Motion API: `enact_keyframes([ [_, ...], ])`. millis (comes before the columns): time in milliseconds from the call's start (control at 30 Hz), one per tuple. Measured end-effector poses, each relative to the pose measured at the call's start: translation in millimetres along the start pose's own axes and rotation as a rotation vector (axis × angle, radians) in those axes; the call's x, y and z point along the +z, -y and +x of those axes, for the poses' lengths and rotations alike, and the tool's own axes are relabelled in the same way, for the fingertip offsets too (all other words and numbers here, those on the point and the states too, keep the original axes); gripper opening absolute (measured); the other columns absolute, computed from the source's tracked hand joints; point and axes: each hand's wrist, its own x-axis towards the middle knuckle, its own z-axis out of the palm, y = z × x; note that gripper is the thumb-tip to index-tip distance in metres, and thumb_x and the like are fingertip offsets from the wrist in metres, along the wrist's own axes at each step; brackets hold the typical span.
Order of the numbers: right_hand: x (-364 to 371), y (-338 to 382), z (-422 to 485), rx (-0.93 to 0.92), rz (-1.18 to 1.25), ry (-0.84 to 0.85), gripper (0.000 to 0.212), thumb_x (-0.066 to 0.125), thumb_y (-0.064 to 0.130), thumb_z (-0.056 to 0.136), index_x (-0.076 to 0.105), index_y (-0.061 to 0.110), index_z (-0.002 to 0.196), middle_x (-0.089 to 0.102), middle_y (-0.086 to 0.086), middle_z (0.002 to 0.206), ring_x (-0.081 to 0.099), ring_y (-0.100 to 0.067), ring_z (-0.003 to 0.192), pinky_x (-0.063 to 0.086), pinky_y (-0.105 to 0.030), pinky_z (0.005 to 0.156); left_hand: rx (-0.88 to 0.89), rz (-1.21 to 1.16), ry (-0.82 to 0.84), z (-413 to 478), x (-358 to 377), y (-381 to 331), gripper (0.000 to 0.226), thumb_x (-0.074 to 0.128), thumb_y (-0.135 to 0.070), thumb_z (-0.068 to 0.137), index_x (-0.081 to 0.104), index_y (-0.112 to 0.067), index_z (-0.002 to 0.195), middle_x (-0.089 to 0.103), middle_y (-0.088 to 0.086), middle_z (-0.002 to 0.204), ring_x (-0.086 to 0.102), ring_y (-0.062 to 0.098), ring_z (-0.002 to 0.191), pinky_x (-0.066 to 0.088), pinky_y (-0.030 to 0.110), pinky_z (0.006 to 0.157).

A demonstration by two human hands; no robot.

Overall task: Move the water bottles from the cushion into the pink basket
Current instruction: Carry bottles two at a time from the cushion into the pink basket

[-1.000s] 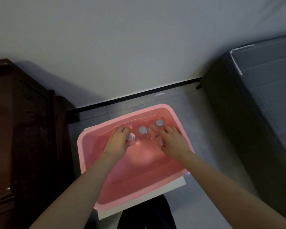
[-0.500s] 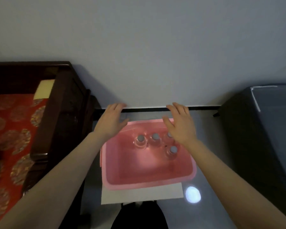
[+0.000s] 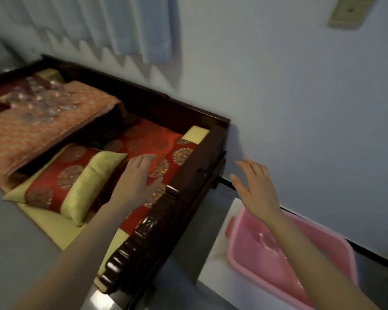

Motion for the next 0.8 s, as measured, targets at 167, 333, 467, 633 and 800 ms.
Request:
enact_keyframes([
  [167, 68.9, 139.5, 12.1, -0.173, 0.052, 0.061, 0.049, 0.039, 0.047, 0.097, 0.045, 0.021, 0.137, 0.041, -0.001, 0.145, 0.028, -0.019, 0.136, 0.028, -0.034, 0.108, -0.243, 0.025, -0.094, -88.0, -91.2, 119.1, 0.057, 0.062, -0.035, 0.087, 0.040, -0.016, 0.136, 0.043, 0.005, 0.139, 0.038, 0.026, 0.130, 0.036, 0.041, 0.105],
  [333, 136.8, 258.4, 4.0, -0.252, 0.099, 0.086, 0.048, 0.040, 0.049, 0.096, 0.045, 0.025, 0.136, 0.039, 0.001, 0.146, 0.027, -0.018, 0.136, 0.032, -0.039, 0.110, -0.401, 0.093, -0.154, -178.7, -166.9, 226.6, 0.072, 0.063, -0.047, 0.082, 0.040, -0.012, 0.140, 0.041, 0.010, 0.146, 0.037, 0.031, 0.134, 0.032, 0.050, 0.109],
  [467, 179.5, 344.2, -2.4, -0.352, 0.104, 0.148, 0.047, 0.041, 0.048, 0.096, 0.045, 0.025, 0.136, 0.040, 0.001, 0.145, 0.027, -0.015, 0.135, 0.031, -0.035, 0.108, -0.520, 0.133, -0.158, -231.2, -208.9, 293.6, 0.077, 0.059, -0.050, 0.084, 0.029, -0.016, 0.147, 0.026, 0.006, 0.156, 0.023, 0.025, 0.144, 0.014, 0.051, 0.116],
  [633, 224.6, 420.3, 7.6, -0.431, 0.101, 0.203, 0.046, 0.045, 0.044, 0.095, 0.046, 0.021, 0.135, 0.042, -0.003, 0.143, 0.030, -0.020, 0.134, 0.032, -0.037, 0.108, -0.643, 0.064, -0.251, -263.7, -239.3, 355.5, 0.067, 0.065, -0.034, 0.085, 0.039, -0.009, 0.142, 0.038, 0.013, 0.149, 0.033, 0.030, 0.138, 0.025, 0.045, 0.115],
  [800, 276.5, 484.0, 33.3, -0.475, 0.106, 0.246, 0.049, 0.044, 0.047, 0.093, 0.049, 0.021, 0.134, 0.042, -0.005, 0.144, 0.030, -0.023, 0.134, 0.033, -0.044, 0.108, -0.708, 0.005, -0.258, -274.0, -248.9, 420.8, 0.061, 0.063, -0.031, 0.087, 0.042, -0.010, 0.140, 0.044, 0.011, 0.145, 0.038, 0.027, 0.134, 0.028, 0.038, 0.111],
])
